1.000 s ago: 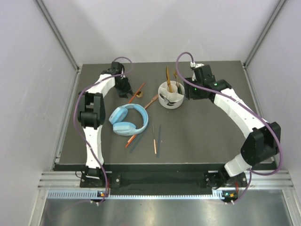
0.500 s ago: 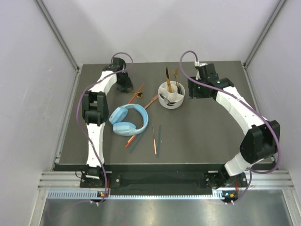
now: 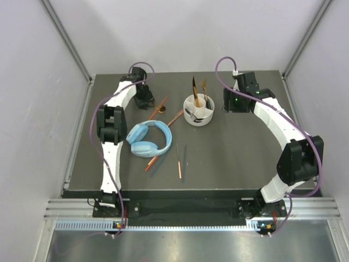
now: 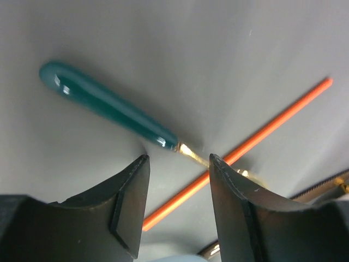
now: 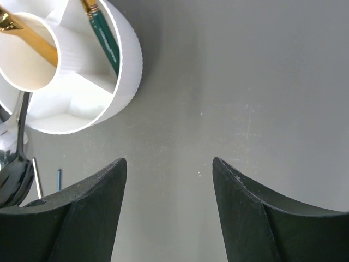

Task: Sort the eating utensils into containers
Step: Pick up the spoon from the center of the board.

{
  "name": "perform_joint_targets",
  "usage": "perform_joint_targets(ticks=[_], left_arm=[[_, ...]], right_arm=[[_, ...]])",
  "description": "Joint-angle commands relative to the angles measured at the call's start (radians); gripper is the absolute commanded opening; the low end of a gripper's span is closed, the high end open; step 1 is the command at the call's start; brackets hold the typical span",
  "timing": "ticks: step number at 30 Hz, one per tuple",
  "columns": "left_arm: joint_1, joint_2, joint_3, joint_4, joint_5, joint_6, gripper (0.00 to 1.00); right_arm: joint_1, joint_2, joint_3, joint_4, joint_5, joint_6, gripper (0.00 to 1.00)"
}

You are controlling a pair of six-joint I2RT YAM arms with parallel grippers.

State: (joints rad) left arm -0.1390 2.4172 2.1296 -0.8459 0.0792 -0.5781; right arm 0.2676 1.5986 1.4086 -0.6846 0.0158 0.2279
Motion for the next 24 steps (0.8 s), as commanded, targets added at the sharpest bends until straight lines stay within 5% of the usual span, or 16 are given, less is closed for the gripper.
perform_joint_targets(ticks=[1, 21, 24], left_arm=[[-0.007, 0.062, 0.122, -0.081, -0.041, -0.011, 0.54], [-0.056, 0.174, 0.202, -0.343, -0.136, -0.159, 0.5], [-0.056, 0.21, 0.213, -0.346, -0.133, -0.238, 0.42]], right_arm=[[-0.033, 0.004, 0.026, 0.028, -0.042, -0.006, 0.64], [-0.172, -0.069, -0.086, 0.086, -0.18, 0.036, 0.65], [-0.186, -0.083, -0.118, 0.091, -0.2, 0.04, 0.65]])
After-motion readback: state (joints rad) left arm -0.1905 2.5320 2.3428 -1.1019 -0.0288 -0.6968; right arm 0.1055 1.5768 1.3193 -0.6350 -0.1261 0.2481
